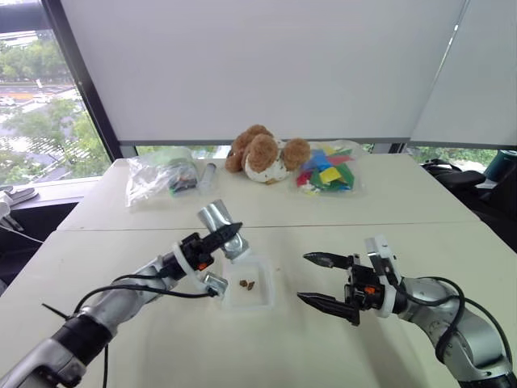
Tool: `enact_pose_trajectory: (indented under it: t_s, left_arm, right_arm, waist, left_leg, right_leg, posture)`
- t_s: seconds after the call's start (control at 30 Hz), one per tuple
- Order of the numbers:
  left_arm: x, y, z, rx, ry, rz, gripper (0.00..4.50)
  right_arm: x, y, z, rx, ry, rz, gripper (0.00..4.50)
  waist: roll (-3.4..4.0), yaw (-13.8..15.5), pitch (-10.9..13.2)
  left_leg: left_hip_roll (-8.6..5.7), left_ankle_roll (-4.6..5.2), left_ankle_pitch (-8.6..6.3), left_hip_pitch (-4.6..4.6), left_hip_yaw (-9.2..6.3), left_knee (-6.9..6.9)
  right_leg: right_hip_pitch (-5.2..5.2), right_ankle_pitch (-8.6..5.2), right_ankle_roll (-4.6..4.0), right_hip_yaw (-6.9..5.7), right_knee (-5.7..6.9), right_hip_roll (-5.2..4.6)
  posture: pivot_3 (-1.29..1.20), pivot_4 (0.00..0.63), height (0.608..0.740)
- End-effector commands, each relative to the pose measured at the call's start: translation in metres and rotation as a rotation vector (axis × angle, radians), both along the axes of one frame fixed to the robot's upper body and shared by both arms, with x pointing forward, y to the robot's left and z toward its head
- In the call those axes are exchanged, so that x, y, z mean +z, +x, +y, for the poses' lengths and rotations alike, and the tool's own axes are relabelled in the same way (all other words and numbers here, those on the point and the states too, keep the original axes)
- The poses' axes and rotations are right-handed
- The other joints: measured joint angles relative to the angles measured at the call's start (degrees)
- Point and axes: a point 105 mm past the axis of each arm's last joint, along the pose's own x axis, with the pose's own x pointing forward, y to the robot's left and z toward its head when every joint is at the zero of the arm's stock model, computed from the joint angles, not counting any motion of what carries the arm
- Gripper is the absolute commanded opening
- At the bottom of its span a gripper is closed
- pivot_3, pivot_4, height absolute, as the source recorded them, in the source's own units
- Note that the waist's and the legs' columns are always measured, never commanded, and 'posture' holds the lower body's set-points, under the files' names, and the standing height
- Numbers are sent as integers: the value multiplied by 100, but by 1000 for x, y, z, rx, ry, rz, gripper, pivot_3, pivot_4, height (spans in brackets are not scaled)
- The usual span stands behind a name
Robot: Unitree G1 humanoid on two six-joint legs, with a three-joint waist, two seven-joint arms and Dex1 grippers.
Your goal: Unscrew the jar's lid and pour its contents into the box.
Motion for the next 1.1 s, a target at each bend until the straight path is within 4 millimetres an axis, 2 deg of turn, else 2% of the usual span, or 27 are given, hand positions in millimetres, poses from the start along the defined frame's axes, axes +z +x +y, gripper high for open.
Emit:
enact_pose_trajectory:
  t_s: [0.03,0.1,0.17,0.2,0.23,0.4,0.5,0.57,0.6,0.7,0.83,1.1]
  left_arm:
    - [21,8,29,39,-299,334,2215]
    - [19,11,39,31,-428,526,2215]
    - [14,11,59,0,-675,770,2215]
    - [4,14,76,16,-868,935,2215]
    - [-6,14,84,18,-988,1057,2215]
    - [-23,-9,123,-79,-1395,1304,2215]
    - [-28,-15,153,-109,-1590,1285,2215]
    - [-33,-23,200,-100,-1763,1117,2215]
    - [-36,-27,214,-106,-1816,1071,2215]
    - [-56,-36,242,-42,-1897,972,2215]
    - [-87,-40,256,56,-1936,944,2215]
    - [-111,-43,259,125,-1905,939,2215]
  right_arm:
    - [14,-1,1,24,51,-50,4475]
    - [16,-1,1,31,64,-59,4475]
    - [20,1,3,35,81,-100,4475]
    - [22,3,3,37,84,-124,4475]
    - [22,4,4,39,84,-140,4475]
    - [23,11,9,61,98,-215,4475]
    - [25,13,12,72,117,-248,4475]
    - [26,14,14,87,139,-281,4475]
    - [27,14,15,92,146,-289,4475]
    - [24,16,17,97,145,-305,4475]
    - [23,20,20,95,154,-317,4475]
    - [23,20,19,89,153,-322,4475]
  waist:
    - [3,-14,-2]
    - [4,-21,-2]
    - [4,-31,-2]
    - [4,-35,-2]
    - [4,-38,-2]
    - [3,-80,-2]
    - [3,-62,-3]
    - [3,-57,-3]
    - [3,-64,-4]
    - [1,-112,-5]
    - [-2,-99,-6]
    - [-13,-123,-19]
  left_leg:
    - [1,0,0,1,1,-1]
    - [3,0,0,3,2,-1]
    - [3,0,0,3,1,0]
    - [3,0,0,3,2,0]
    - [3,0,0,3,1,1]
    - [4,0,0,5,-1,2]
    - [3,0,0,7,-3,6]
    - [1,0,0,12,-2,7]
    - [1,0,0,19,1,6]
    - [1,0,0,49,2,-9]
    - [0,0,-1,89,-1,-12]
    - [2,-2,-2,93,-2,-14]
  right_leg:
    - [0,0,0,1,0,0]
    - [0,0,-1,3,0,-1]
    - [1,0,-2,2,-1,-2]
    - [1,1,-2,4,-2,-4]
    - [1,1,-2,4,-2,-6]
    - [2,1,-2,4,-1,-1]
    - [8,1,-2,1,0,1]
    - [15,1,-2,1,-1,1]
    - [20,1,-3,3,-3,1]
    - [43,0,-4,1,-4,4]
    - [95,-1,-5,-1,-19,3]
    - [95,-1,-5,0,-19,1]
  posture:
    - [0,150,740]
    - [0,150,740]
    - [0,150,740]
    - [0,150,740]
    - [0,150,740]
    - [0,150,740]
    - [0,150,740]
    - [0,150,740]
    - [0,150,740]
    - [0,150,740]
    - [0,150,740]
    - [0,150,740]
